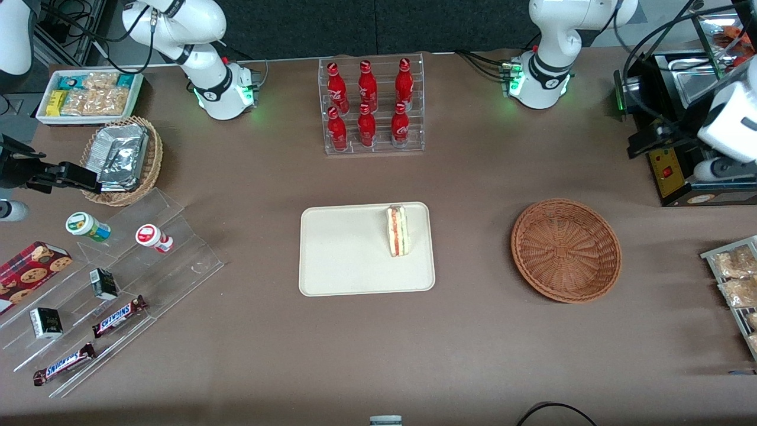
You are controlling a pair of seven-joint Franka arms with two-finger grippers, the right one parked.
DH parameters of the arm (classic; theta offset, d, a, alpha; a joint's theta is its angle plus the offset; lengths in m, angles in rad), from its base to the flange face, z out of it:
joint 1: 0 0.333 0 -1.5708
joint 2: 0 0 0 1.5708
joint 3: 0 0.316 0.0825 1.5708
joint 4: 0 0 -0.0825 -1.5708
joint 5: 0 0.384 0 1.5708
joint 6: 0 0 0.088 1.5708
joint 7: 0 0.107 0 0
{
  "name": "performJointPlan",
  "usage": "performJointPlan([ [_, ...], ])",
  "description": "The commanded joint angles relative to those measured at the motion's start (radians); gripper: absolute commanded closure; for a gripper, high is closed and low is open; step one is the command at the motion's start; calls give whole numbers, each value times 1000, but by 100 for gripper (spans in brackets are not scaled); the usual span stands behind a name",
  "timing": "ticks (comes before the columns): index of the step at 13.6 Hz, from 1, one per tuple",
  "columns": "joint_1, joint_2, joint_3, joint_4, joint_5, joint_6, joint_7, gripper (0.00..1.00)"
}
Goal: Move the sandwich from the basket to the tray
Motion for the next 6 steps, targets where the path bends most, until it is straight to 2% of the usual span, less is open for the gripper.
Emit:
performJointPlan([
  [1, 26, -52, -14, -59, -17, 26, 61, 0],
  [2, 59, -56, -20, -62, -17, 22, 97, 0],
  [6, 60, -20, -21, -31, -14, 17, 125, 0],
])
